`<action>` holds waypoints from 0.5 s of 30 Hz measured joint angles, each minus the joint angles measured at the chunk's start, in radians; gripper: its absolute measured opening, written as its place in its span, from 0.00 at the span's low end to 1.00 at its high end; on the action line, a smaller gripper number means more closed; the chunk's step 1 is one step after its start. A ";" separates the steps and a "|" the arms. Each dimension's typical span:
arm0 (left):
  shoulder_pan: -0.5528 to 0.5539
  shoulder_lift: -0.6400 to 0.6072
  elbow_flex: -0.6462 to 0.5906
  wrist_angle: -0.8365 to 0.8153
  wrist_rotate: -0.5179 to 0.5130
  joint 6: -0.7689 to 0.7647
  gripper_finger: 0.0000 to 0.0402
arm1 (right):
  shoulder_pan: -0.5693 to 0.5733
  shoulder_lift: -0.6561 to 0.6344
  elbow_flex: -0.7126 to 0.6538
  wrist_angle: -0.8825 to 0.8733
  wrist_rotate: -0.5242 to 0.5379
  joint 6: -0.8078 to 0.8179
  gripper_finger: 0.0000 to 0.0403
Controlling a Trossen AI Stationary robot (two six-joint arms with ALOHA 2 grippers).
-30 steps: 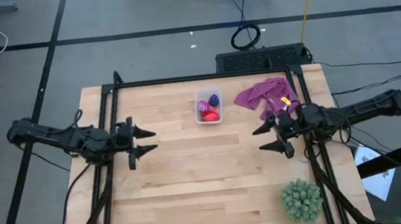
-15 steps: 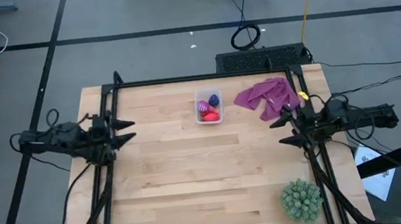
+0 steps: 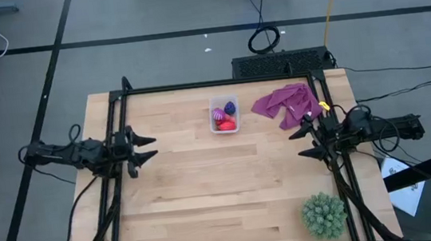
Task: Pick and placing Produce into tupperware
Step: Return to Home Position
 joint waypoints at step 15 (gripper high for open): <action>0.161 0.000 0.000 0.012 0.166 0.095 0.56 | 0.000 -0.010 0.005 -0.054 0.000 -0.056 0.72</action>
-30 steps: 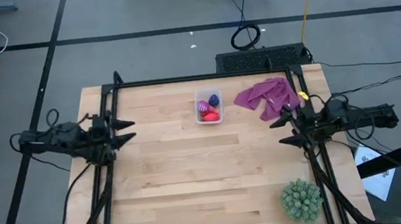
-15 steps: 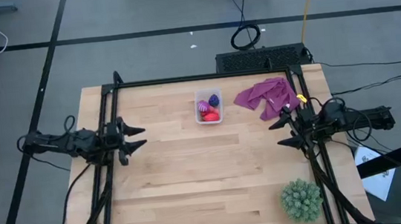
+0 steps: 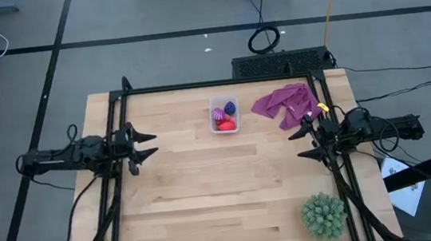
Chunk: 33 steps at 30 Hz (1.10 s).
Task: Pick and placing Produce into tupperware
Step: Return to Home Position
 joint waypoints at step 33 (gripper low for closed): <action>0.007 0.000 -0.130 0.117 0.091 0.001 0.56 | -0.003 0.001 -0.098 0.090 0.029 -0.080 0.72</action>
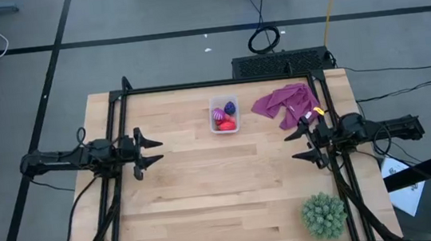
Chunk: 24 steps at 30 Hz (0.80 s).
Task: Pick and placing Produce into tupperware
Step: Return to Home Position
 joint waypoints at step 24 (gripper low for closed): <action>0.014 -0.094 -0.029 -0.015 -0.025 0.001 0.56 | -0.160 0.000 -0.001 0.020 -0.085 -0.023 0.72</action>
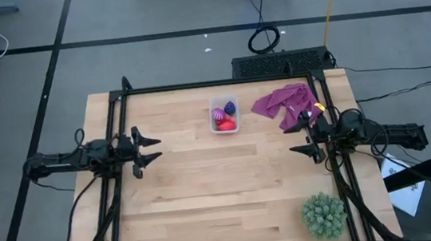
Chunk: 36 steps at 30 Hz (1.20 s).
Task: Pick and placing Produce into tupperware
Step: Return to Home Position
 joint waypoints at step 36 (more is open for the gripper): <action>0.000 0.000 0.000 -0.001 -0.034 -0.055 0.56 | 0.000 0.000 -0.002 -0.021 0.000 0.084 0.72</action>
